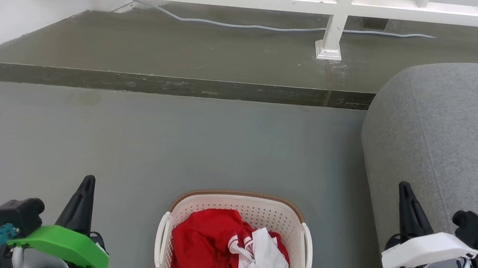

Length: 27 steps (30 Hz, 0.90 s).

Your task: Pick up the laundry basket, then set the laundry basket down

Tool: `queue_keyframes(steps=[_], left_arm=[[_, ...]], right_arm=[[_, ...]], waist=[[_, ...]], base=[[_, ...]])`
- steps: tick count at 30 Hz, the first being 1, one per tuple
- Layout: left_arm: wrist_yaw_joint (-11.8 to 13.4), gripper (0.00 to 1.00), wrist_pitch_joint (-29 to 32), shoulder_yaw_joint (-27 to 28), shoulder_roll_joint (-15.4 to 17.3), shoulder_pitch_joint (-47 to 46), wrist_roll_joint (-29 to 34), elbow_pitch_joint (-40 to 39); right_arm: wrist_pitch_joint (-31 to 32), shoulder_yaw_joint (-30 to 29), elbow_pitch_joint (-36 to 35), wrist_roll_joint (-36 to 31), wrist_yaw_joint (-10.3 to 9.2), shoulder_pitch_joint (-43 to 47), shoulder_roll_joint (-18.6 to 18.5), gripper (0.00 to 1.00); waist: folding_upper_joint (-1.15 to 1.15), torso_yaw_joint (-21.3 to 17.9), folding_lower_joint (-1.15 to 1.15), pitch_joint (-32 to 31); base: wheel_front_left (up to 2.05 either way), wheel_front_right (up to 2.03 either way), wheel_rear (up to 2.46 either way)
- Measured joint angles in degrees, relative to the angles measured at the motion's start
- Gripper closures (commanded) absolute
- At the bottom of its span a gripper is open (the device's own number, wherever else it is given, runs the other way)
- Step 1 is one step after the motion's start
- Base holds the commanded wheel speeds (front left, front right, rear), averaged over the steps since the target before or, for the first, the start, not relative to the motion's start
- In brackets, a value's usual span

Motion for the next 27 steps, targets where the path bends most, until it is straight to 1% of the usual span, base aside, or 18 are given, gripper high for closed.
queue_keyframes(steps=[1,2,4,27], left_arm=[[-0.1,1.0,0.3,0.1,0.0,0.0,-0.6,0.1],[-0.2,1.0,0.7,0.4,0.0,0.0,-2.6,0.1],[-0.2,1.0,1.1,0.6,-0.1,0.0,-3.7,0.1],[-0.3,1.0,5.7,4.0,-0.7,-0.1,-17.6,0.3]], right_arm=[[0.1,-0.2,0.0,1.0,0.04,0.0,0.0,1.0],[0.6,-0.4,0.0,2.7,0.04,0.0,0.2,1.0],[1.1,-0.6,0.0,4.5,0.05,0.0,0.3,1.0],[5.9,-4.8,-0.4,19.1,0.65,0.0,1.0,1.0]], waist=[[0.0,0.0,0.0,0.0],[0.0,0.1,0.0,0.0],[0.0,0.1,0.0,0.0],[0.0,0.6,0.0,-0.2]], base=[[0.0,0.0,0.0],[0.0,0.0,0.0],[0.0,0.0,0.0],[0.0,0.0,0.0]])
